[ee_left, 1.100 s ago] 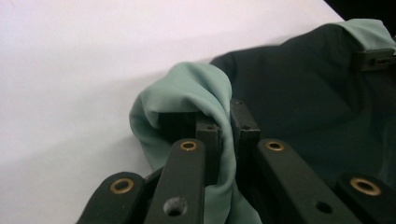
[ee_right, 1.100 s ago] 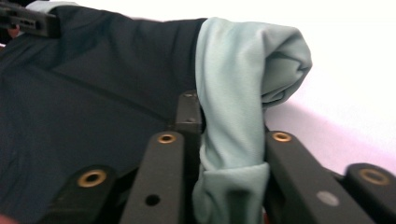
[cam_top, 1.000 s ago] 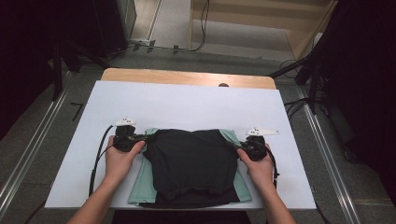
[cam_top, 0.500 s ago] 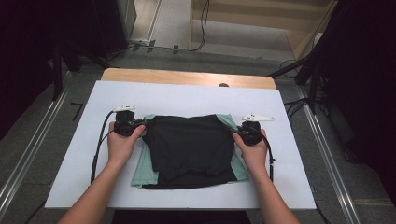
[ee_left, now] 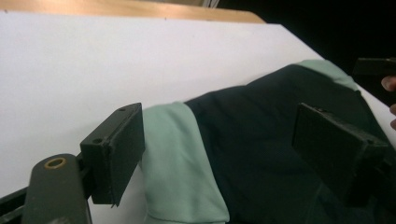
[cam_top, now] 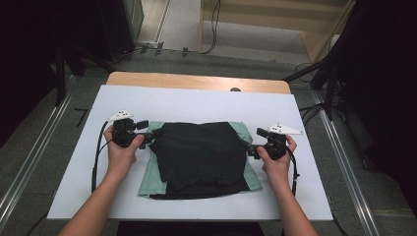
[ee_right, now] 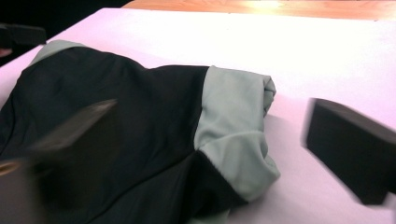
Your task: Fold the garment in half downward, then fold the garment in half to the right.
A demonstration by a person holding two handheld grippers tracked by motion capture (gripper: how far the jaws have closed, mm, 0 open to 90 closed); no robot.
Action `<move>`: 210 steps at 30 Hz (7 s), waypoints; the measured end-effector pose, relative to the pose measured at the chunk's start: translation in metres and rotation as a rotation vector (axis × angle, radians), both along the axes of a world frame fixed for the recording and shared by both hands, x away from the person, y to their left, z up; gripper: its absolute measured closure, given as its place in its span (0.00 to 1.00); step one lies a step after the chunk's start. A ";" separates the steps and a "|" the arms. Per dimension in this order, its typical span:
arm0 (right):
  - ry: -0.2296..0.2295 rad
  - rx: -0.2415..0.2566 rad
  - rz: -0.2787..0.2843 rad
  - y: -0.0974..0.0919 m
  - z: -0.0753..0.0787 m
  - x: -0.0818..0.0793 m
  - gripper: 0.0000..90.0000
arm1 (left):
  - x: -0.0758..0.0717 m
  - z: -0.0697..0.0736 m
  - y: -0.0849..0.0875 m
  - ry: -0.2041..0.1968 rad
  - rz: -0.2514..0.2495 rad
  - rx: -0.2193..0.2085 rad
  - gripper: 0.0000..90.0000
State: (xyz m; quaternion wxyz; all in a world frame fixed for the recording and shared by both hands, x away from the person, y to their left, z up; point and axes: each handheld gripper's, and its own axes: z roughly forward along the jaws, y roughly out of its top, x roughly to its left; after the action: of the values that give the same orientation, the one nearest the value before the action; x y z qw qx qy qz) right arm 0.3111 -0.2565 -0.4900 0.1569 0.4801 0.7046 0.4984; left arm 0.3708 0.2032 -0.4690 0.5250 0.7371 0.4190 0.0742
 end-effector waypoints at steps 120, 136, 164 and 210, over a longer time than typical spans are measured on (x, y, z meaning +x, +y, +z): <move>-0.042 -0.129 0.469 0.224 -0.002 -0.085 0.00 | 0.041 0.026 -0.034 0.151 -0.145 0.124 0.91; 0.037 -0.269 0.485 0.262 -0.023 -0.080 0.00 | 0.040 0.027 -0.035 0.152 -0.146 0.126 0.91; -0.019 -0.385 0.335 0.264 -0.027 -0.084 0.78 | 0.043 0.026 -0.032 0.158 -0.136 0.126 0.91; -0.213 -0.124 0.335 0.223 0.015 -0.105 0.91 | 0.041 0.056 -0.021 0.144 -0.013 0.167 0.90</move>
State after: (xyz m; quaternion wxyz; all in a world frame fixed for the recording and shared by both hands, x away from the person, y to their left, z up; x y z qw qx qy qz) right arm 0.2058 -0.0340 -0.4751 0.1748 0.2902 0.7835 0.5210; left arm 0.4117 0.1820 -0.4128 0.4307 0.7845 0.4431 0.0524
